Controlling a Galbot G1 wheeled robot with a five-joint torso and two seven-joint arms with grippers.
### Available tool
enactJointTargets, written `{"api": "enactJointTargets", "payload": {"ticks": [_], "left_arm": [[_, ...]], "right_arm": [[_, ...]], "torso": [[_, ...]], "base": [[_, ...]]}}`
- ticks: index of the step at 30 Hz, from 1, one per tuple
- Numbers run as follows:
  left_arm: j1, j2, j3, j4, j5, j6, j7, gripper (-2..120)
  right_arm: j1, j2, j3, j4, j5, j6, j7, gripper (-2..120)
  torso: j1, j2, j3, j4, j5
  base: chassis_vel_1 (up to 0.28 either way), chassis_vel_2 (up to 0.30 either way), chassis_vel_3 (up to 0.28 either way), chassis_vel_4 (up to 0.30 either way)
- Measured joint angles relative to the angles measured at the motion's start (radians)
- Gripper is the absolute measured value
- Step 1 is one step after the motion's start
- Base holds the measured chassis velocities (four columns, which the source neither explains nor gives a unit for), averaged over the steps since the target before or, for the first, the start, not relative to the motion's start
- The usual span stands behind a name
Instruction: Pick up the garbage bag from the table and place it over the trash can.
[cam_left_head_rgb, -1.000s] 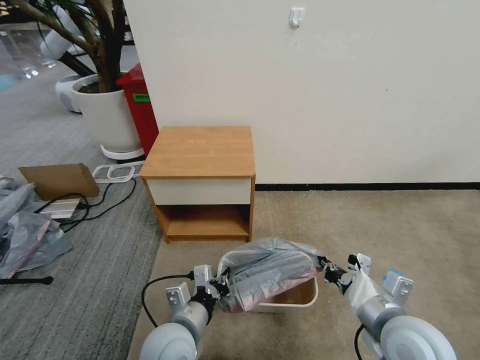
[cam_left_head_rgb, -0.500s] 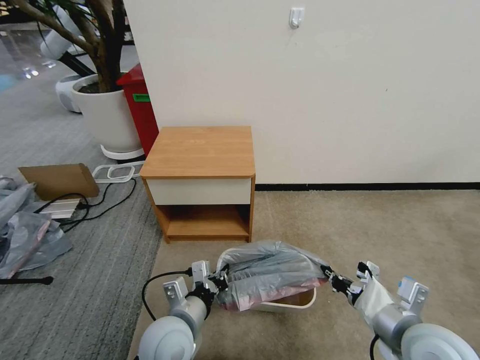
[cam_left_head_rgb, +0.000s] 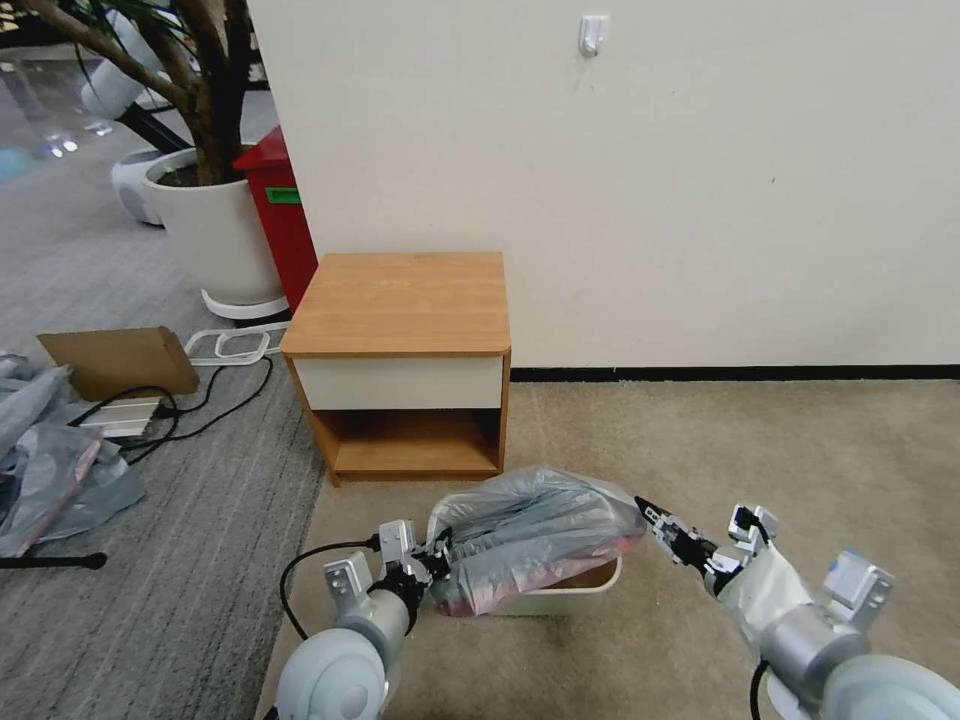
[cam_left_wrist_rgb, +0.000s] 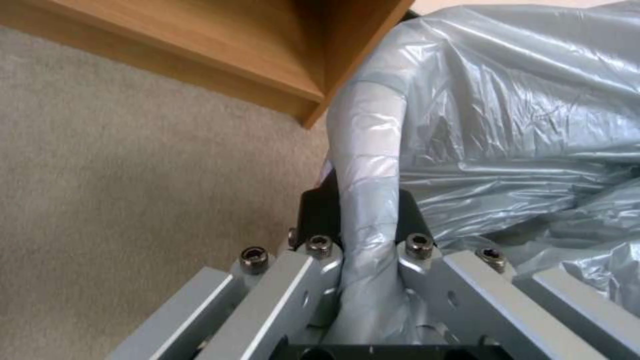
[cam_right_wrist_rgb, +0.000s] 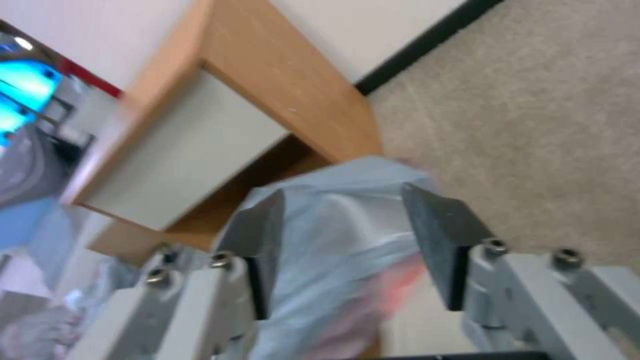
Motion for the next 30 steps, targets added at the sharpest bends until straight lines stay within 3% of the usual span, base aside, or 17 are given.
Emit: {"api": "enactJointTargets", "payload": {"ticks": [2,5,7,10,12,13,22,30], "left_arm": [[-0.003,-0.001,0.001,0.002,0.001,-0.001,0.0,4],[-0.013,-0.004,0.01,0.013,0.025,-0.013,0.006,4],[-0.015,-0.004,0.012,0.013,0.031,-0.015,0.008,4],[-0.013,-0.003,0.016,0.003,0.075,-0.029,0.016,4],[-0.012,-0.001,0.017,0.0,0.086,-0.032,0.019,4],[-0.011,0.001,0.017,-0.007,0.104,-0.038,0.024,4],[-0.009,0.001,0.022,-0.044,0.161,-0.061,0.027,4],[-0.006,0.002,0.024,-0.06,0.173,-0.065,0.028,4]], "right_arm": [[-0.005,0.007,-0.008,0.012,0.018,0.001,0.018,53],[0.009,0.035,-0.086,0.024,0.154,0.0,0.146,69],[0.025,0.041,-0.104,0.024,0.196,-0.002,0.184,72],[0.102,0.066,-0.139,0.025,0.459,-0.01,0.412,87],[0.121,0.07,-0.145,0.025,0.488,-0.007,0.454,89],[0.154,0.073,-0.163,0.025,0.52,0.011,0.523,96],[0.28,0.05,-0.27,0.022,0.511,0.117,0.731,100],[0.307,0.049,-0.31,0.021,0.474,0.133,0.763,100]], "torso": [[0.0,0.0,0.0,0.0001,-0.0003],[0.0,0.0,0.0,-0.0001,0.0001],[0.0,0.0,0.0,0.0,0.0001],[0.0,0.0,0.0,0.0001,0.0002],[0.0,0.0,0.0,0.0002,0.0002],[0.0,0.0,0.0,0.0001,0.0001],[0.0,0.0,0.0,0.0002,0.0002],[0.0,0.0,0.0,0.0001,0.0001]], "base": [[0.0,0.0,0.0,0.0],[0.0,0.0,0.0,0.0],[0.0,0.0,0.0,0.0],[0.0,0.0,0.0,0.0],[0.0,0.0,0.0,0.0],[0.0,0.0,0.0,0.0],[0.0,0.0,0.0,0.0],[0.0,0.0,0.0,0.0]]}}
